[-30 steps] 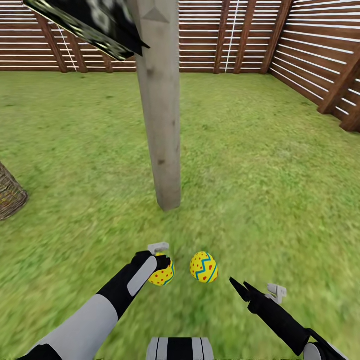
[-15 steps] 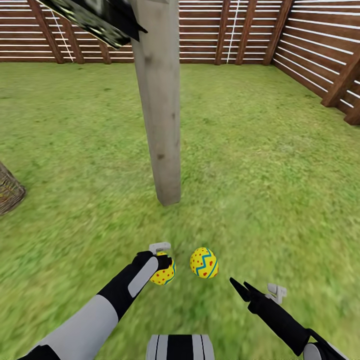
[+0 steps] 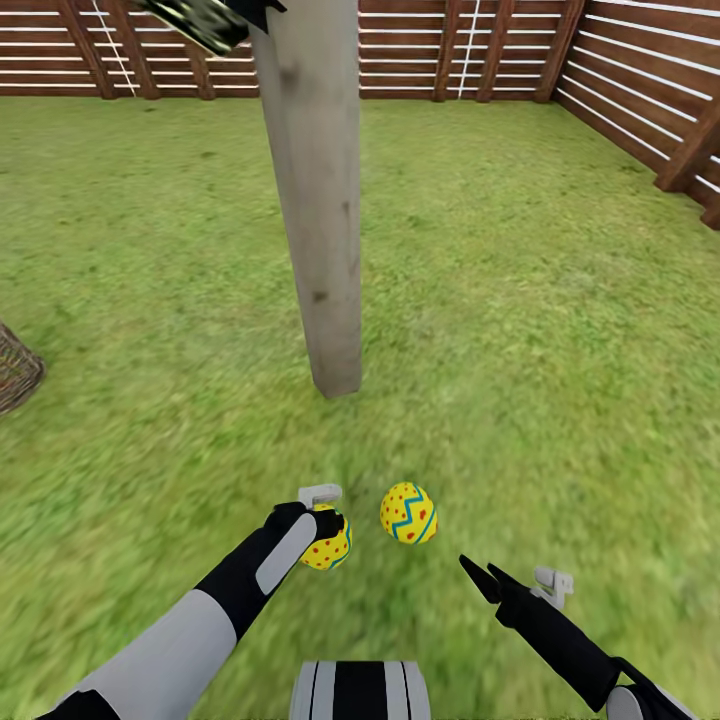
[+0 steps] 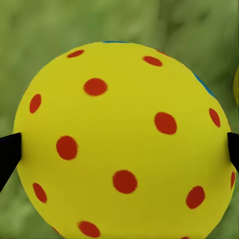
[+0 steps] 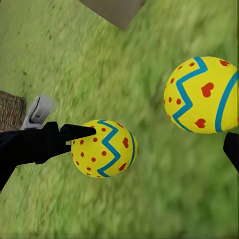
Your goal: Take the three Easter eggs out of the wicker basket on the lawn in the garden, then place them on the lawn next to a single tree (choose any tree) so that all three eggs are next to the same tree and none are left in the basket.
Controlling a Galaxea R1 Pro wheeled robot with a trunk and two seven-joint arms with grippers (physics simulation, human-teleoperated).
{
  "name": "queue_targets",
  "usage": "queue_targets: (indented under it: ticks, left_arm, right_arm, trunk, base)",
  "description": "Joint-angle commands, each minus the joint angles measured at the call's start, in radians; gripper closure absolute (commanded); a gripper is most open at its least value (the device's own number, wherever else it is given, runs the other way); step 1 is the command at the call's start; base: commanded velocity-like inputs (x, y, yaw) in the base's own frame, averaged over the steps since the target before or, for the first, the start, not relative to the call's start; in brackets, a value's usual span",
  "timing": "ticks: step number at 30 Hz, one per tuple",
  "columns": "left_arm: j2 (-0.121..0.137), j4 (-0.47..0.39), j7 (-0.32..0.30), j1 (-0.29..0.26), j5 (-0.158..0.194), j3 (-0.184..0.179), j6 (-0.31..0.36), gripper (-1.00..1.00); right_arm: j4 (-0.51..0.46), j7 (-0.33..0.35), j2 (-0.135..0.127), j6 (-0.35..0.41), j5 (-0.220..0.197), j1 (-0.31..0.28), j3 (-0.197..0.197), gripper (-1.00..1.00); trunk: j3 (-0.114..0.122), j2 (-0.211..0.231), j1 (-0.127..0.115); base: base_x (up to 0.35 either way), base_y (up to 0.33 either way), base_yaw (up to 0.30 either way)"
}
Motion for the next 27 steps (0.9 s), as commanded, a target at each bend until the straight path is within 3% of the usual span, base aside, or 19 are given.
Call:
queue_targets:
  ticks: [1, 11, 19, 27]
  left_arm:
    - [0.000, -0.001, 0.010, -0.001, 0.010, -0.003, 0.000, 1.00]
    - [0.000, -0.001, 0.010, -0.001, 0.010, -0.003, 0.000, 1.00]
    - [0.000, -0.001, 0.010, -0.001, 0.010, -0.003, 0.000, 1.00]
    - [-0.001, 0.000, 0.010, -0.002, 0.010, -0.005, 0.001, 1.00]
  right_arm:
    - [-0.001, 0.001, 0.001, 0.007, -0.006, 0.000, -0.002, -1.00]
    - [-0.001, 0.001, 0.001, 0.007, -0.006, 0.000, -0.002, -1.00]
    - [-0.001, 0.001, 0.001, 0.007, -0.006, 0.000, -0.002, -1.00]
    - [-0.001, 0.001, 0.001, 0.007, -0.006, 0.000, -0.002, -1.00]
  trunk:
    - [-0.005, -0.001, 0.000]
    - [-0.035, -0.002, 0.004]
    - [-0.035, -0.002, 0.004]
    - [-0.035, -0.002, 0.004]
  base:
    - [0.000, 0.000, 0.000]
    - [0.000, 0.000, 0.000]
    - [0.017, 0.000, 0.000]
    - [0.239, 0.000, 0.000]
